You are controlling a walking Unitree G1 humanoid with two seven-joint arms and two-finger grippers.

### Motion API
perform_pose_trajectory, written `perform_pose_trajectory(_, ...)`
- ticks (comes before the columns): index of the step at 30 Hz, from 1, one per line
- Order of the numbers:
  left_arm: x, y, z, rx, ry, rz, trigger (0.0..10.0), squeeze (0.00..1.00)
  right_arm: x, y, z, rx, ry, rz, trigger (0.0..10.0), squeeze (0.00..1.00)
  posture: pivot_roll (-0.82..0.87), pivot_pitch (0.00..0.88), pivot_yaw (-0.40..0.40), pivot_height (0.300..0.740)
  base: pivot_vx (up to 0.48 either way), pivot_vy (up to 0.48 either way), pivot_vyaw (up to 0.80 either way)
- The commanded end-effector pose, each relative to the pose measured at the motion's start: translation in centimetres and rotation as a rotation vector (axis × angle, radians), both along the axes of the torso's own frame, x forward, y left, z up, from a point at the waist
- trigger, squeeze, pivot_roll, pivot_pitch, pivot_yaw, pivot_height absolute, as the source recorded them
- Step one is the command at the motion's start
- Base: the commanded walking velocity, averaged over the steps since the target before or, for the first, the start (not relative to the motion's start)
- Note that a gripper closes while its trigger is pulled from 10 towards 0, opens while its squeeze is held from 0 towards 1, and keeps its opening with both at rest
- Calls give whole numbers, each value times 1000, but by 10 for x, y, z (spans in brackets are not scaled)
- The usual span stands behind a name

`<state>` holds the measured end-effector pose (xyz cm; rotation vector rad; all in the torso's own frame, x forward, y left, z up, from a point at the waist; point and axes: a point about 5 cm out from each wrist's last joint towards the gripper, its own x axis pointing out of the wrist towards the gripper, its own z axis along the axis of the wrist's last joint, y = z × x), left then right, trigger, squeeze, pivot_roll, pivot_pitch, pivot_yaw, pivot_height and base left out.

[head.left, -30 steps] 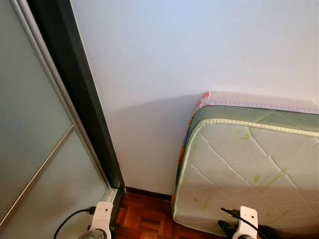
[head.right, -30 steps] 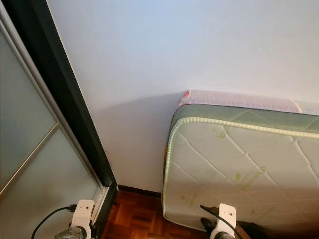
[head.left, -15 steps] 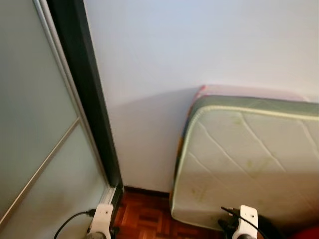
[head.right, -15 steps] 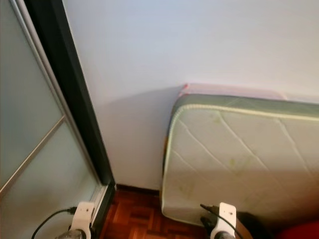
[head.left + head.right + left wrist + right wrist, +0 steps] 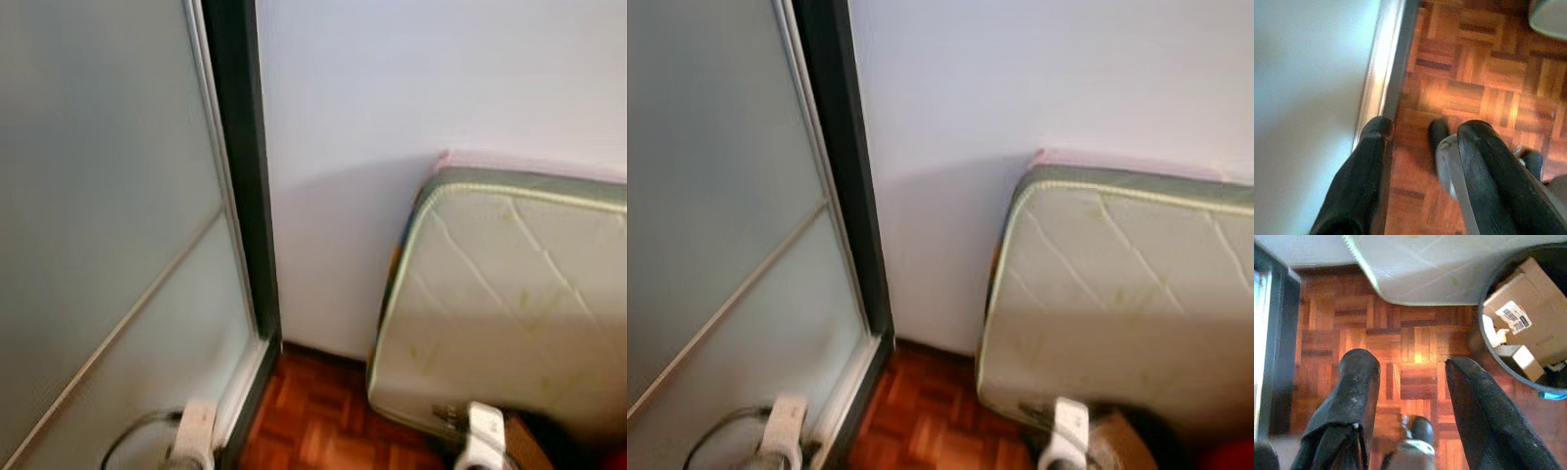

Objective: Clean up the room

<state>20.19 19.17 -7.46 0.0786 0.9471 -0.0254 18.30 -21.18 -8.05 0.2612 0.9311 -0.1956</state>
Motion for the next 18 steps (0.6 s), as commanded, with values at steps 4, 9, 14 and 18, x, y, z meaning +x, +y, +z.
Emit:
perform_pose_trajectory(4, 5, 3, 3, 18, -16, -11, 10000, 0, 3, 3, 1, 10, -9, -2, 10000, 0, -52, 0, -26, 740, 0, 0, 0)
perform_pose_trajectory(9, 6, 2, 3, 14, -18, -13, 10000, 0, 3, 2, 1, 9, -5, 12, 10000, 0, -49, 0, -29, 740, 0, 0, 0)
perform_pose_trajectory(14, 7, 1, 4, 10, -19, -17, 10000, 0, 4, 0, 2, -1, -3, 14, 10000, 0, -49, 0, -36, 740, 0, 0, 0)
perform_pose_trajectory(18, 8, 0, 4, 10, -21, -14, 10000, 0, 5, -2, 3, -4, -13, -4, 10000, 0, -48, 0, -36, 740, 0, 0, 0)
